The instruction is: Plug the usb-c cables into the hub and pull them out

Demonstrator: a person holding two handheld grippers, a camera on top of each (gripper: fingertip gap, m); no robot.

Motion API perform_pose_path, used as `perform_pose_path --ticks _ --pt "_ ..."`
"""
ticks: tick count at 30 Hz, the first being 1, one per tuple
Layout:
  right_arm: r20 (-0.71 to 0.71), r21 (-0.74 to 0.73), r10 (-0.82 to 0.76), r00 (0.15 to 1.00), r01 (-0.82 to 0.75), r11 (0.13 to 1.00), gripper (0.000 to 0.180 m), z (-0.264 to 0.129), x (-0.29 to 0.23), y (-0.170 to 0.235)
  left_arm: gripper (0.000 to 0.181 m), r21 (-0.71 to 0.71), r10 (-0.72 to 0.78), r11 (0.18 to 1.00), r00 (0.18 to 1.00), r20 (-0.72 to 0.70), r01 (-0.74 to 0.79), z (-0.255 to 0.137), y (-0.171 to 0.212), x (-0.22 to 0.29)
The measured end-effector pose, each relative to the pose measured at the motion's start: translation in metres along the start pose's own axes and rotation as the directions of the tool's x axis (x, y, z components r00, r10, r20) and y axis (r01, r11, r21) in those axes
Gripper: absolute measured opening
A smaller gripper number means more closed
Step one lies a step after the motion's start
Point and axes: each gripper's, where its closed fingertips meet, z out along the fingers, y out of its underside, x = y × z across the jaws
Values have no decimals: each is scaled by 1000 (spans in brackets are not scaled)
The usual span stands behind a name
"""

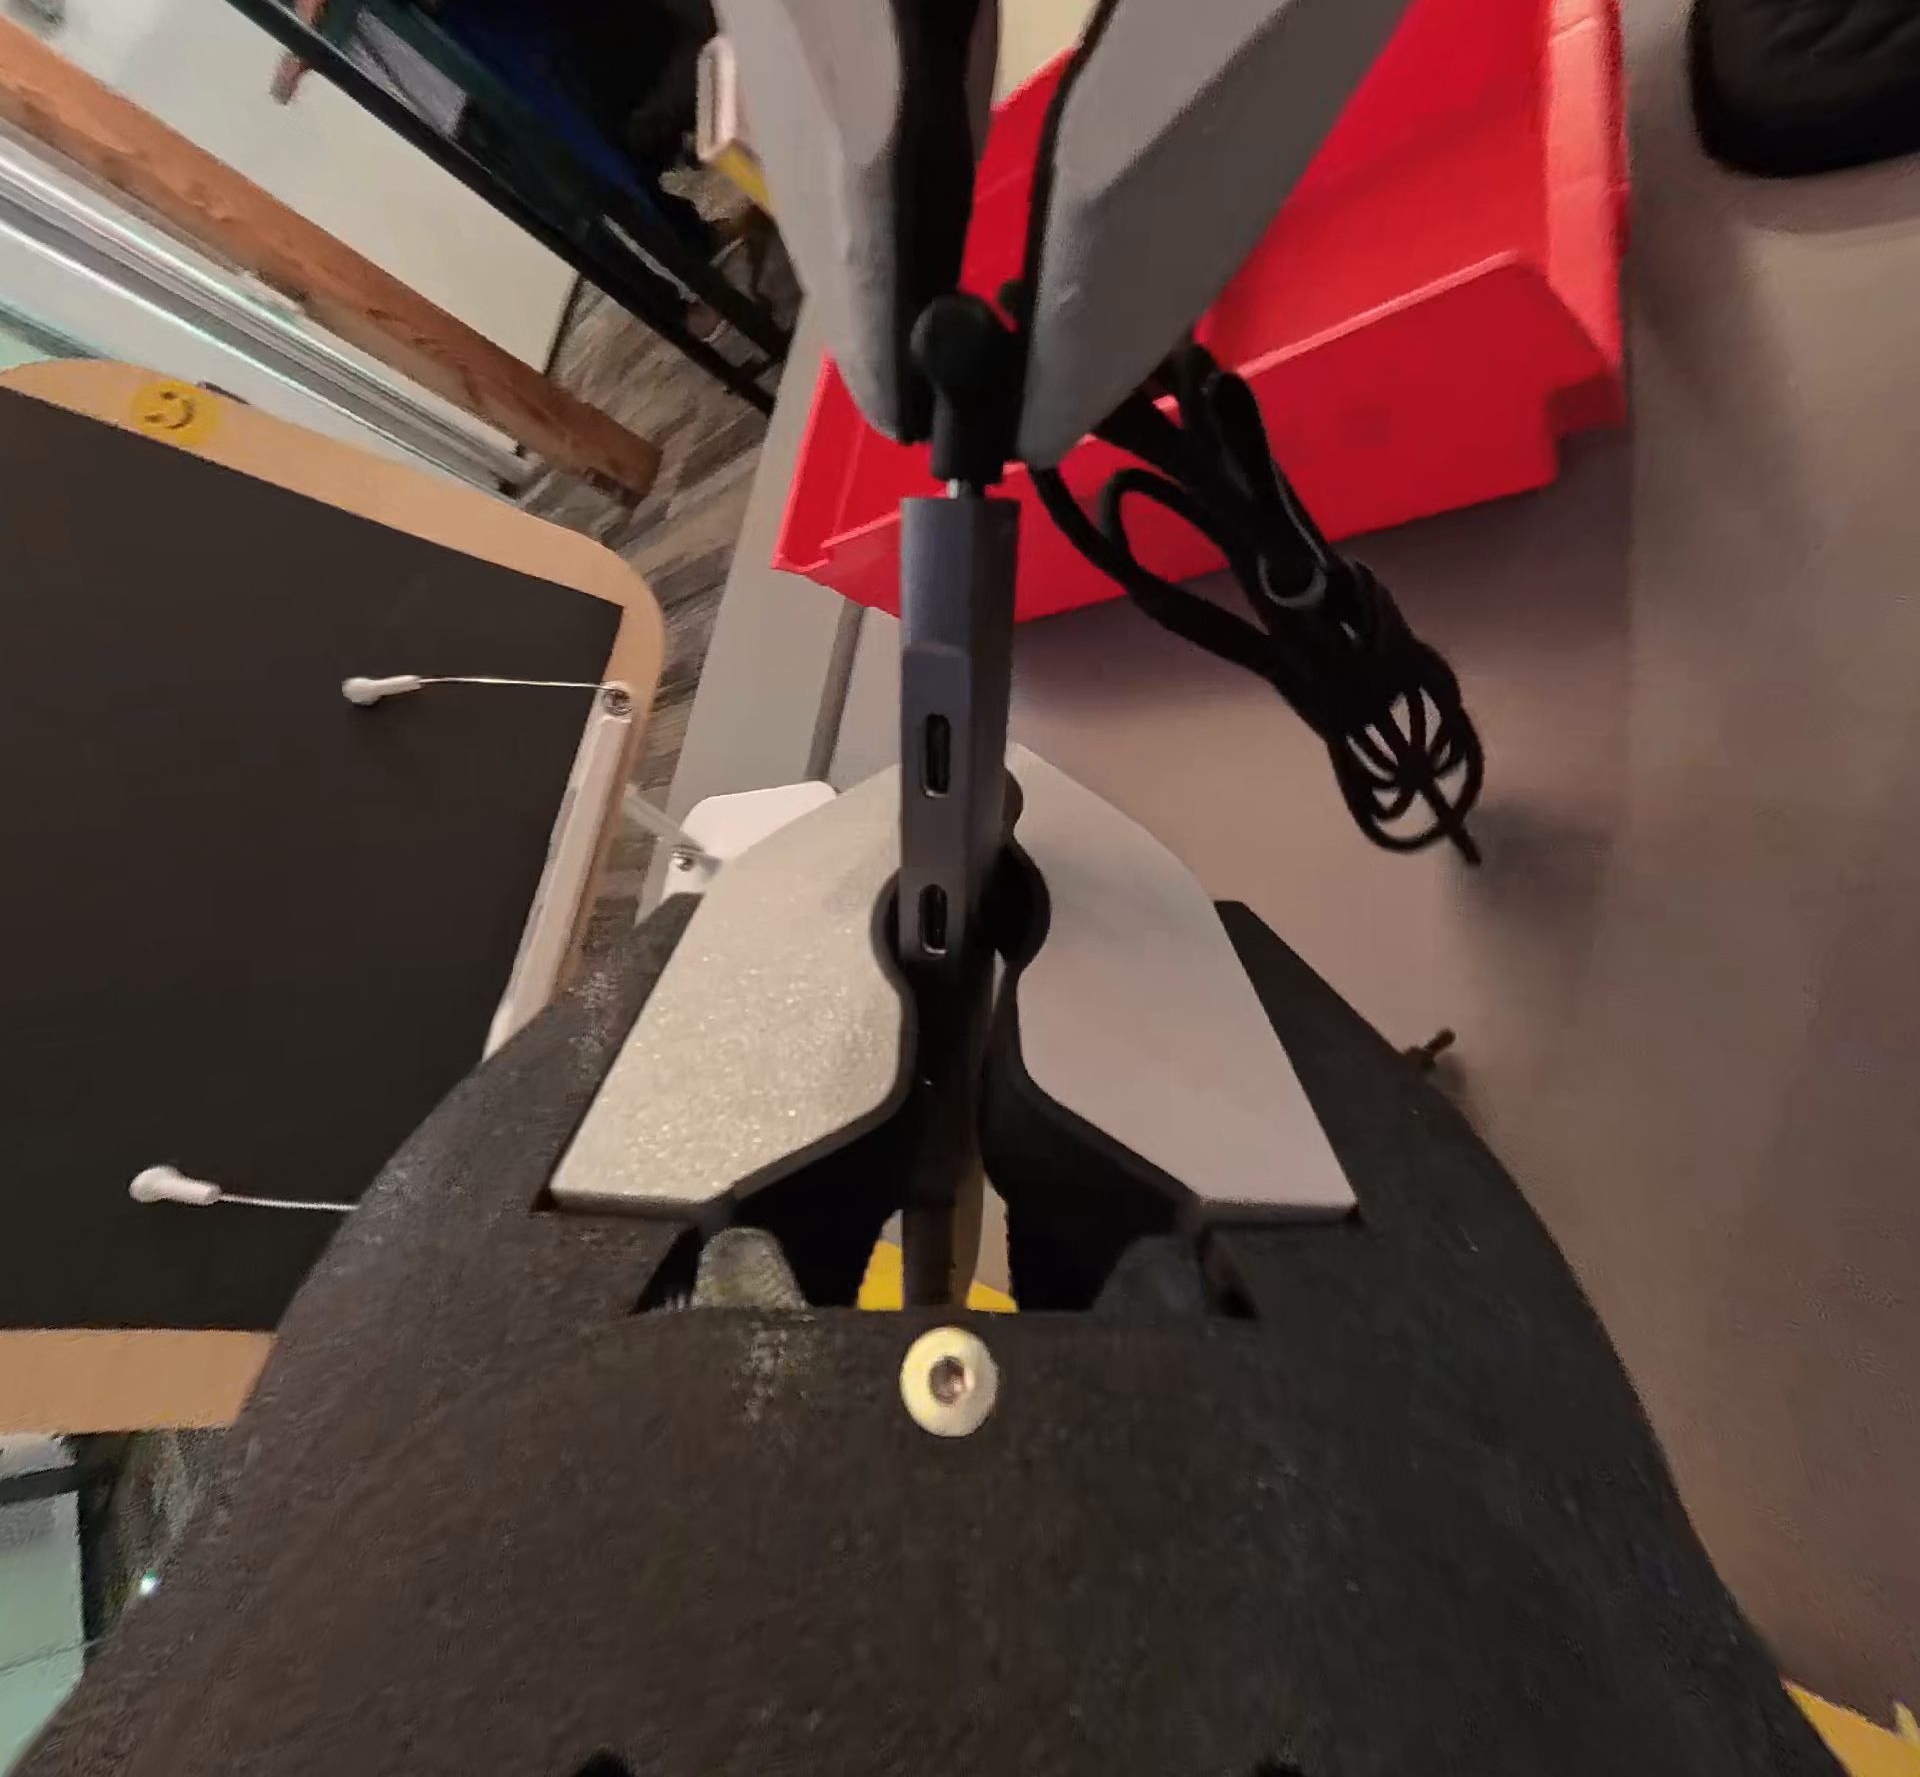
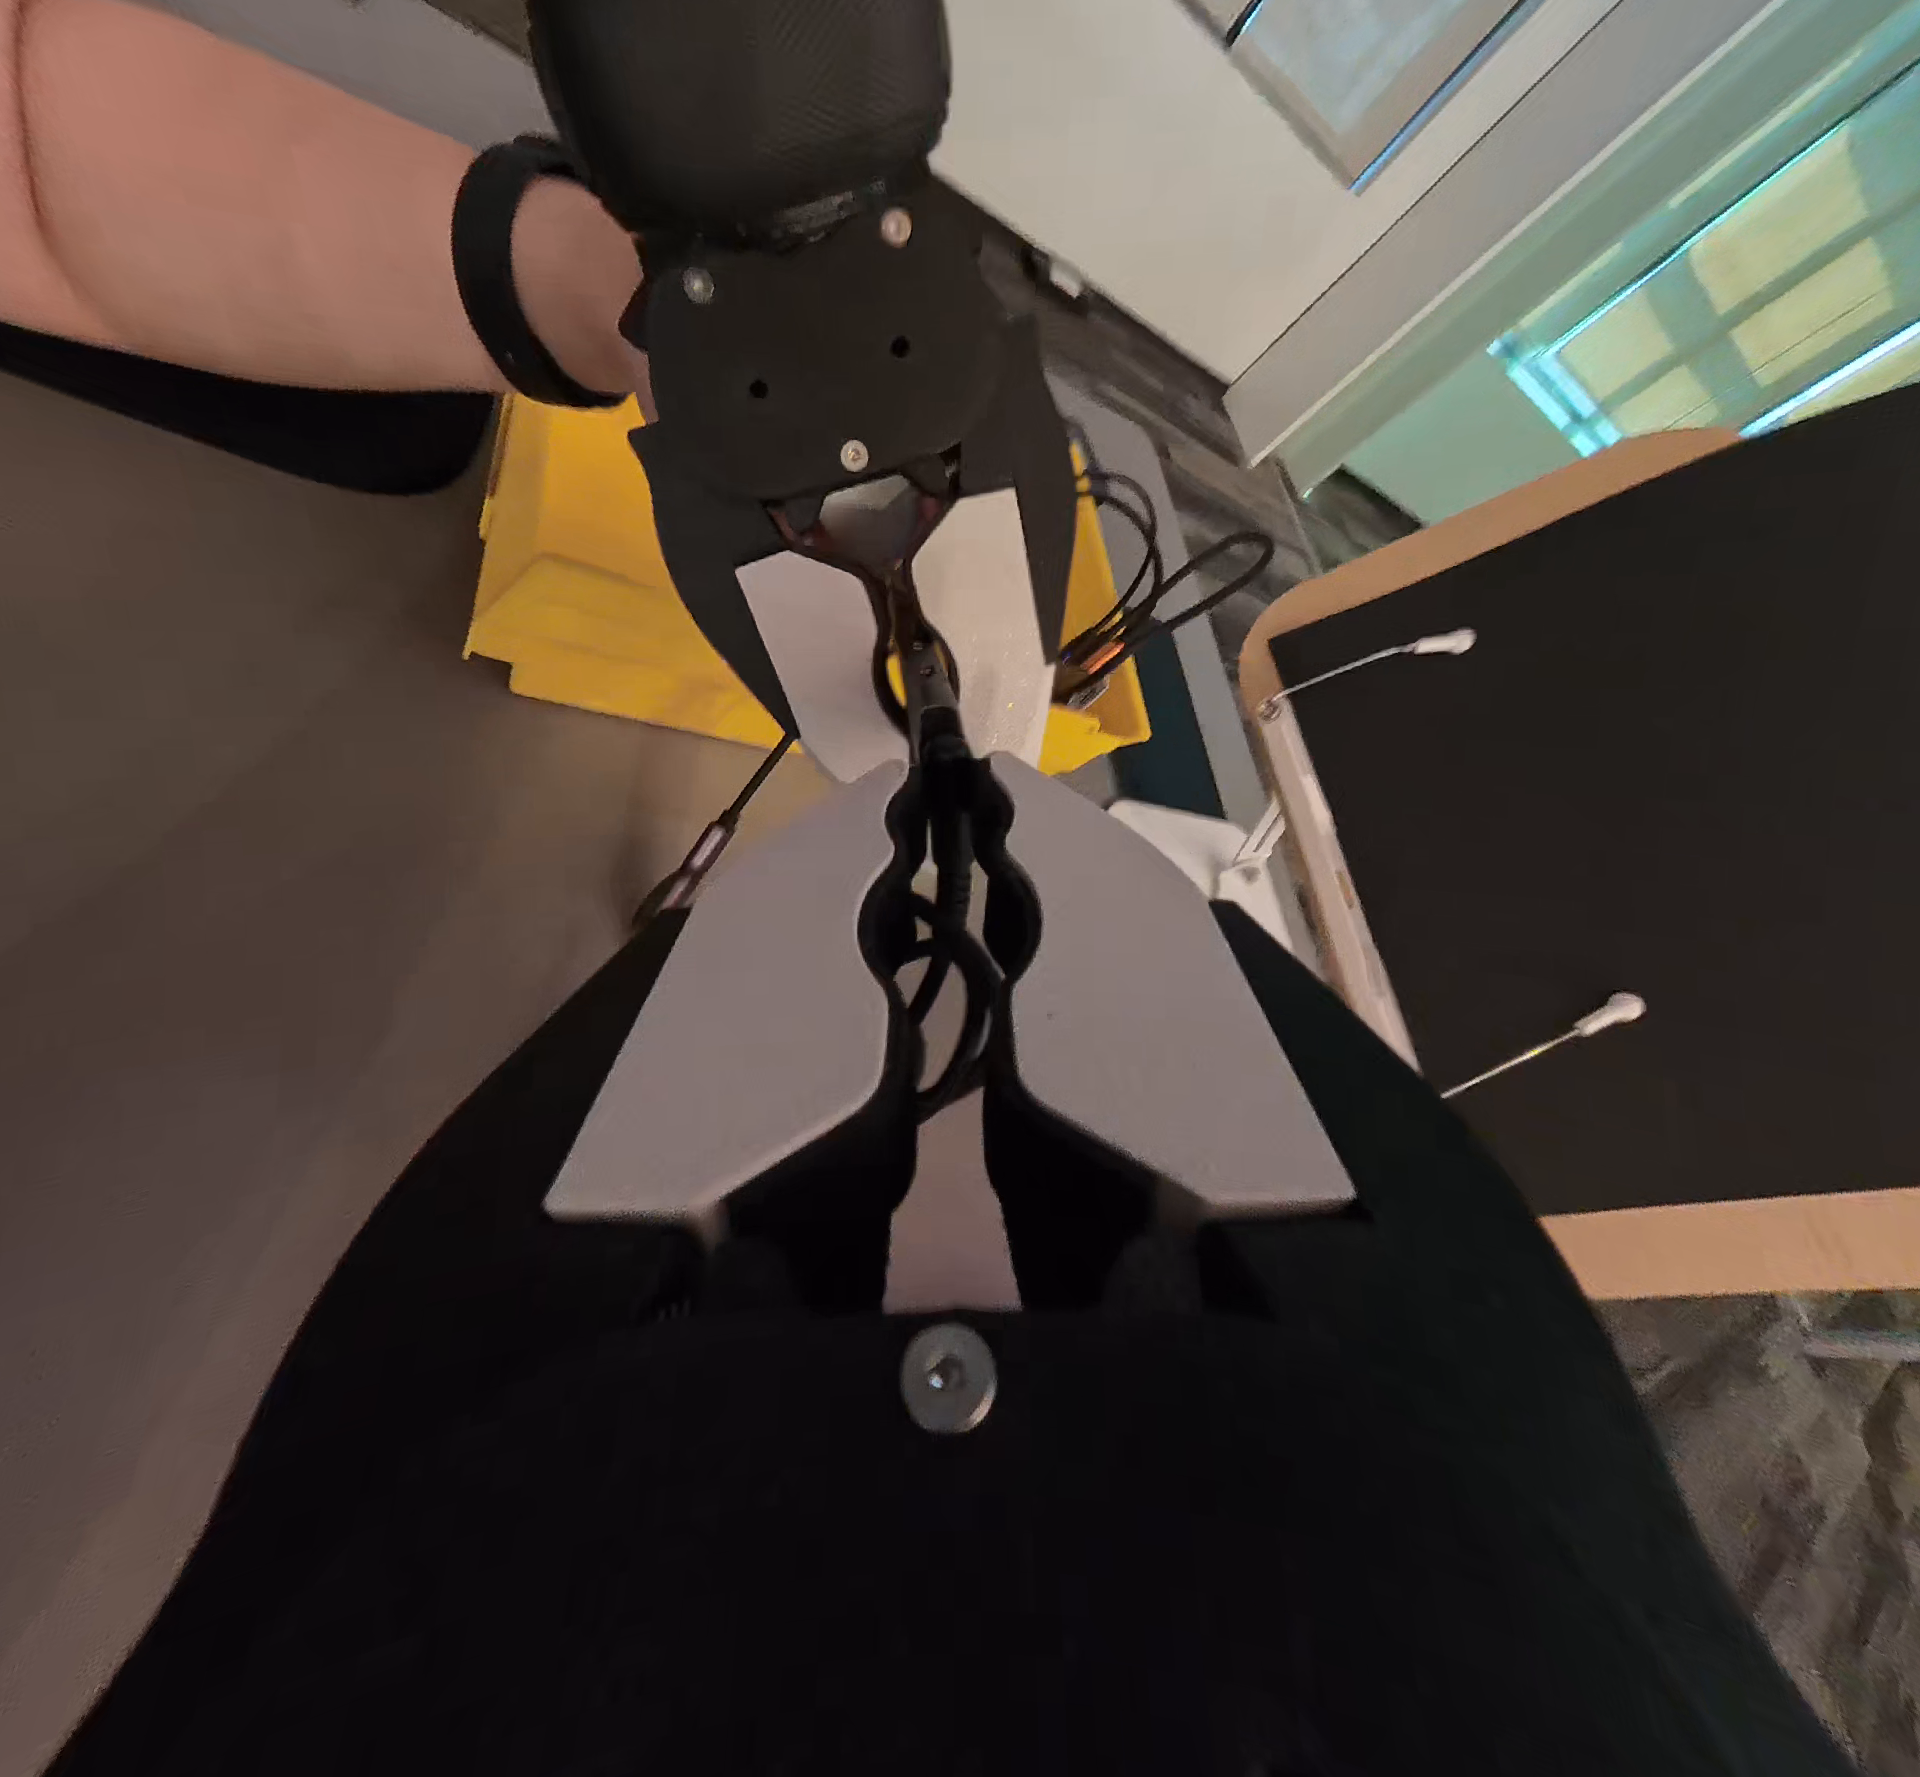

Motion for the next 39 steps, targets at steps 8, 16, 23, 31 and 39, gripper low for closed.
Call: perform_pose_path --ticks 8,16,23,31,39 --pt "-42 -95 -93 995 89 992 10 5 -2 9 2 -107 72 992 997 28 -69 3 13 -2" --pt "-82 -121 -170 982 159 980 10 8 -1 10 2 -168 54 985 999 10 -51 0 17 0" --pt "6 -50 -122 993 122 991 9 6 -9 10 2 -156 68 985 997 -28 -72 1 15 7" --pt "-10 -103 -119 993 117 988 9 12 -5 20 2 -193 51 980 998 -34 -56 5 24 7" --pt "-116 48 7 993 -1 999 9 -53 35 7 2 -561 118 824 992 40 -75 -14 112 -26"
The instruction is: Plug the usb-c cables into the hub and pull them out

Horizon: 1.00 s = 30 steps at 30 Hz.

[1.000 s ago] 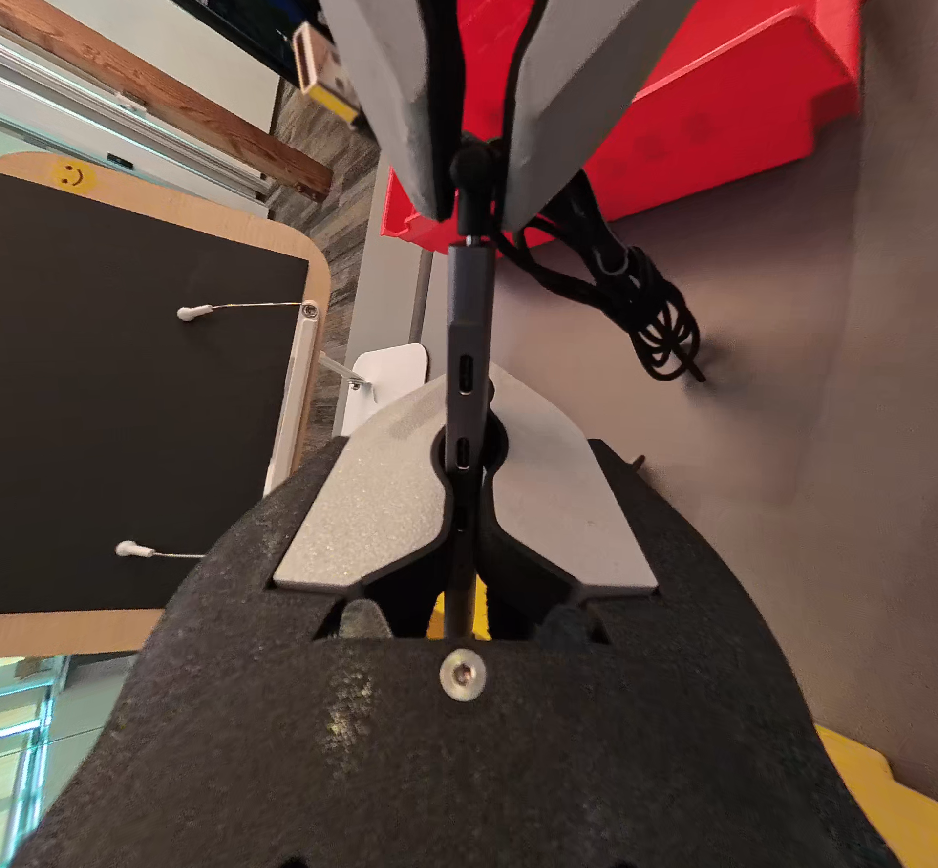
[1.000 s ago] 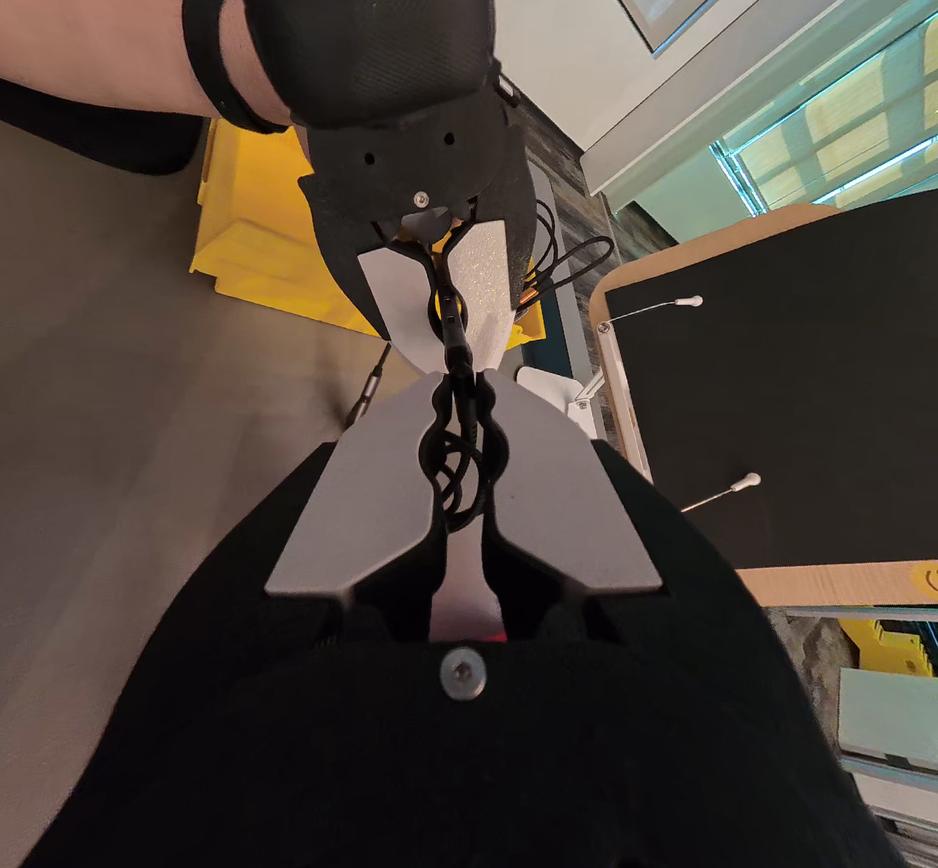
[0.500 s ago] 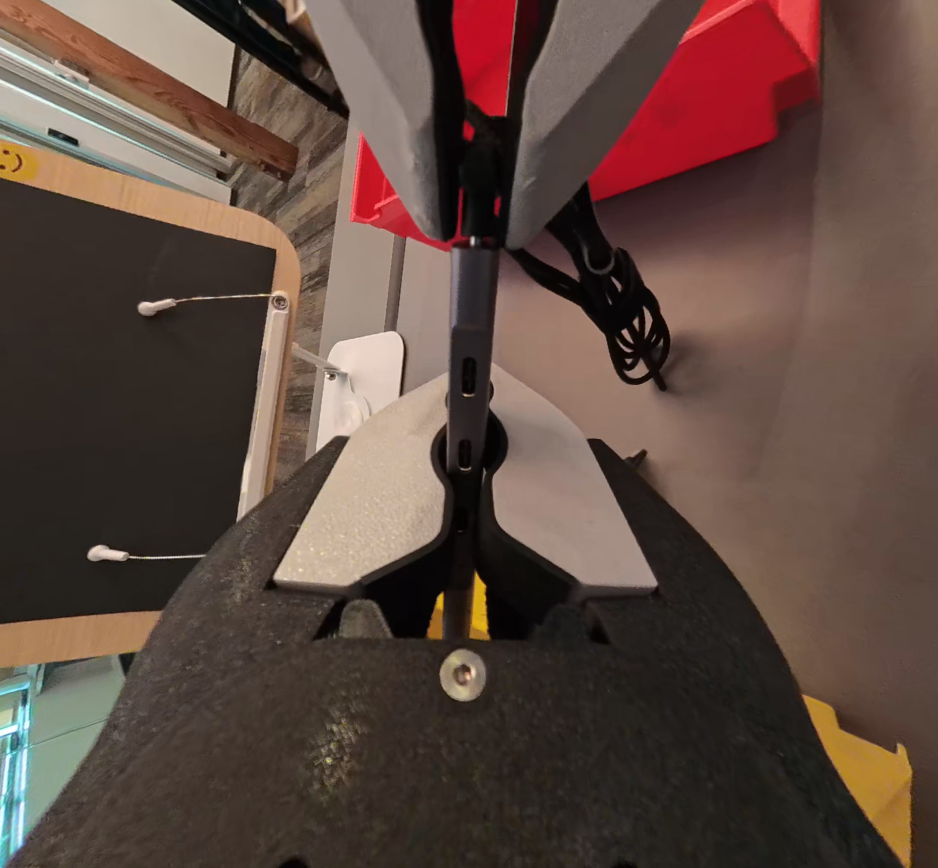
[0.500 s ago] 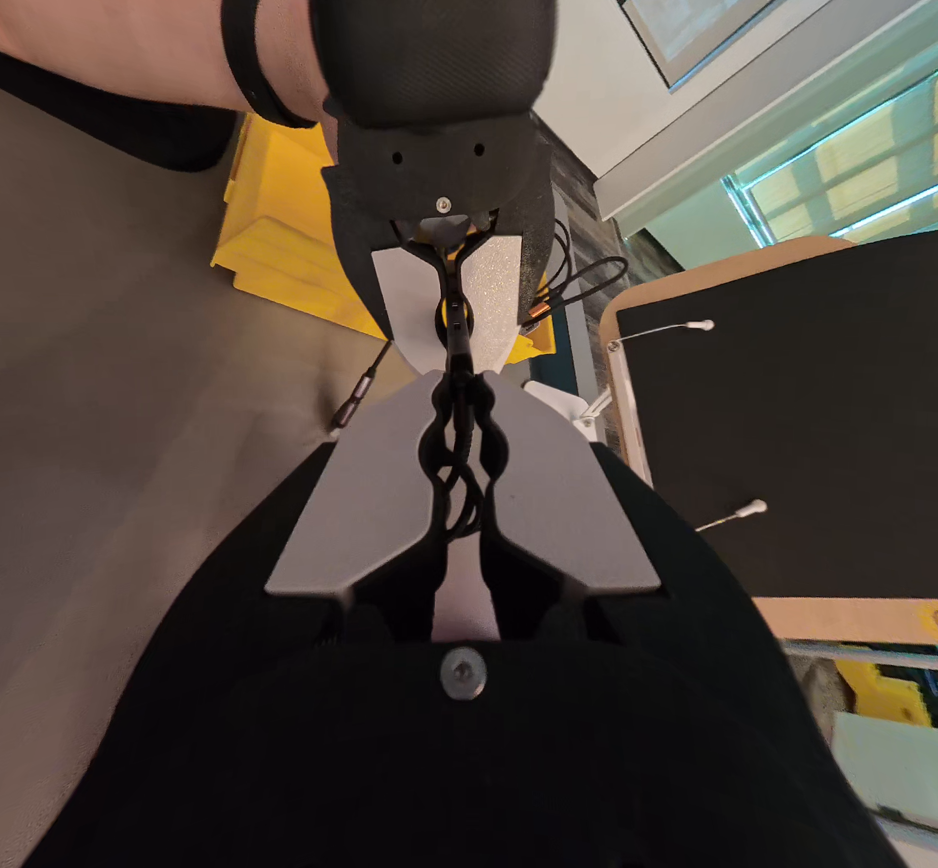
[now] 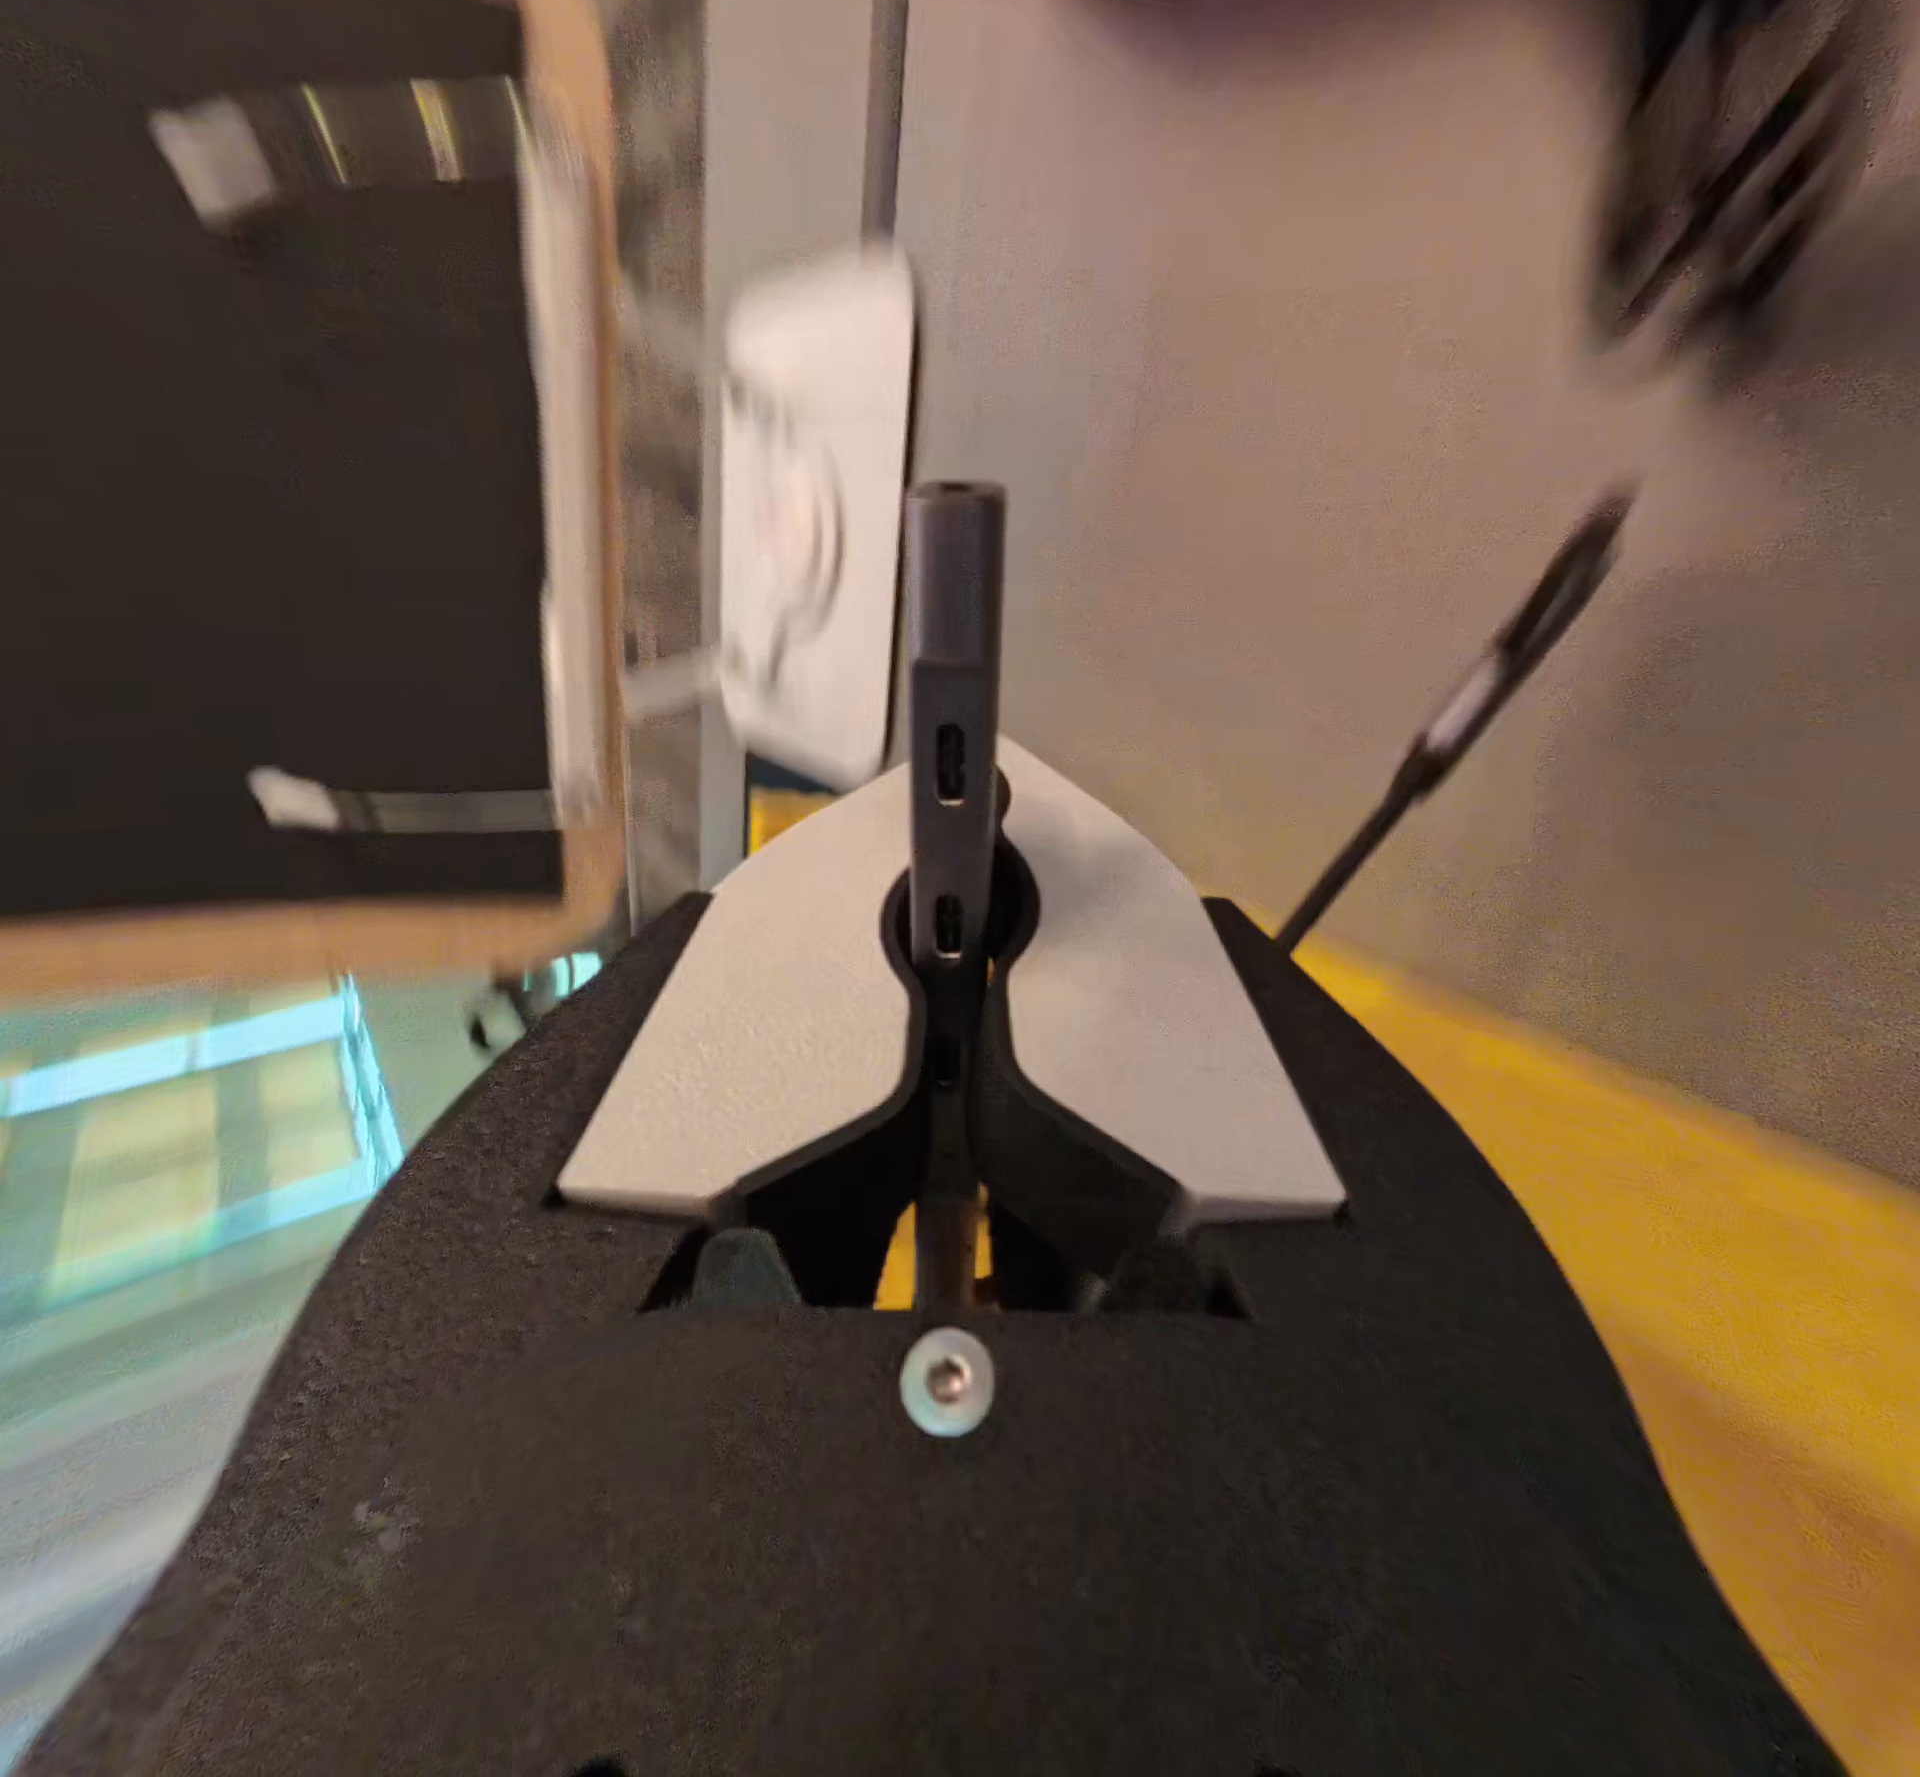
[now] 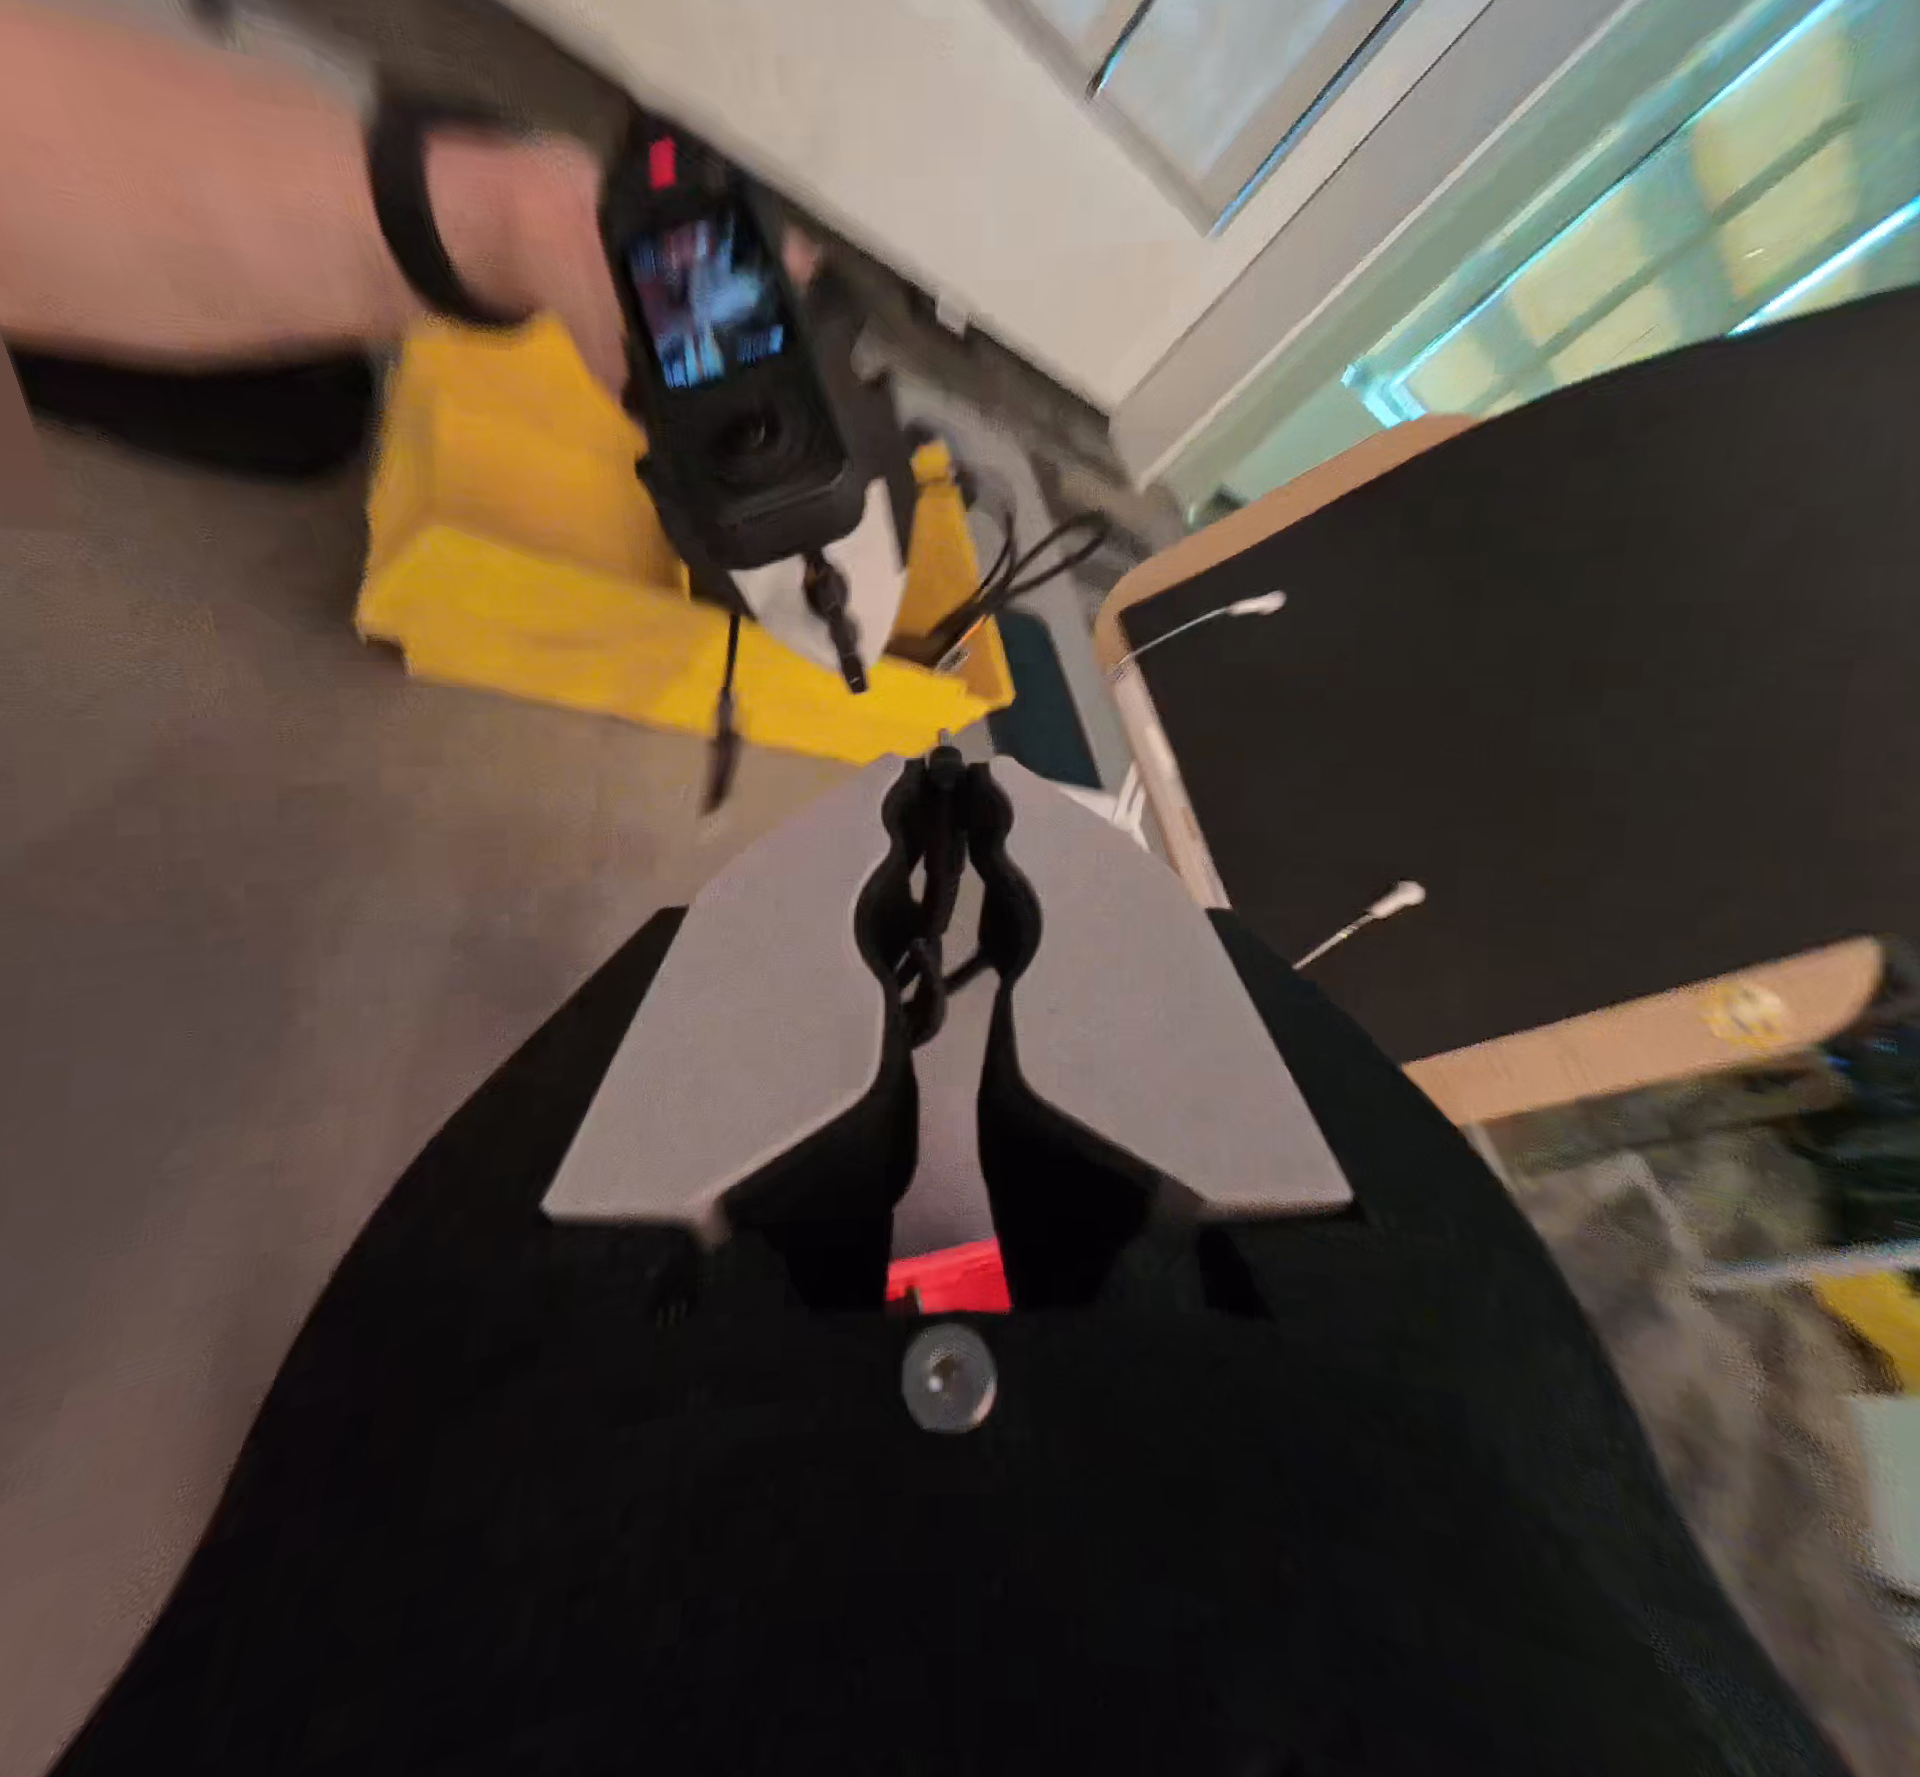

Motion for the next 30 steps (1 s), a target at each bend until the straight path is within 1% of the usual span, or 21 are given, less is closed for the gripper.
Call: perform_pose_path --ticks 1,2,3,5,6,8,9,11,12,15,17,20,22,24,27,30 --pt "-33 55 24 999 -22 998 9 -23 13 -6 2 -14 -33 999 999 -33 33 1 15 -2" --pt "-84 50 1 996 3 999 9 -39 22 -5 2 58 -77 995 997 -28 78 -9 8 -10" --pt "-93 30 0 996 3 1000 9 -46 25 -4 2 165 -118 979 993 -29 121 -26 -10 -17" --pt "-55 56 15 998 -12 998 9 -44 21 -7 2 370 -162 913 985 -62 173 -54 -45 -23" --pt "-34 39 25 999 -24 999 9 -38 19 -3 2 440 -169 878 982 -82 188 -63 -57 -23" --pt "-22 4 17 1000 -17 1000 9 -27 18 6 2 501 -175 839 977 -119 211 -71 -69 -20" --pt "-16 0 21 1000 -21 1000 9 -24 16 7 2 503 -173 839 979 -112 206 -71 -70 -19" --pt "-13 1 19 1000 -19 1000 9 -21 14 5 2 470 -143 866 986 -91 169 -65 -68 -13" --pt "-26 -10 9 1000 -10 1000 9 -21 15 4 2 454 -126 879 989 -71 145 -62 -68 -12" --pt "-92 -4 -20 996 19 1000 9 -27 22 -2 2 435 -80 895 994 -71 103 -60 -73 -3" --pt "-189 0 -37 981 38 999 10 -42 37 -5 2 423 -59 902 996 -63 80 -60 -75 0" --pt "-267 16 1 964 4 1000 10 -76 57 0 2 401 -36 915 998 -42 50 -59 -73 0" --pt "-224 -13 68 972 -72 997 9 -90 60 17 2 406 -36 913 998 -46 52 -62 -74 0" --pt "-237 -80 50 970 -71 994 9 -99 64 35 2 413 -37 909 998 -48 54 -66 -75 0" --pt "-193 -147 54 980 -83 986 9 -106 58 48 2 411 -33 911 999 -33 43 -68 -76 -2" --pt "-127 -171 88 988 -109 979 9 -106 49 58 1 415 -33 909 999 -37 45 -70 -77 -1"
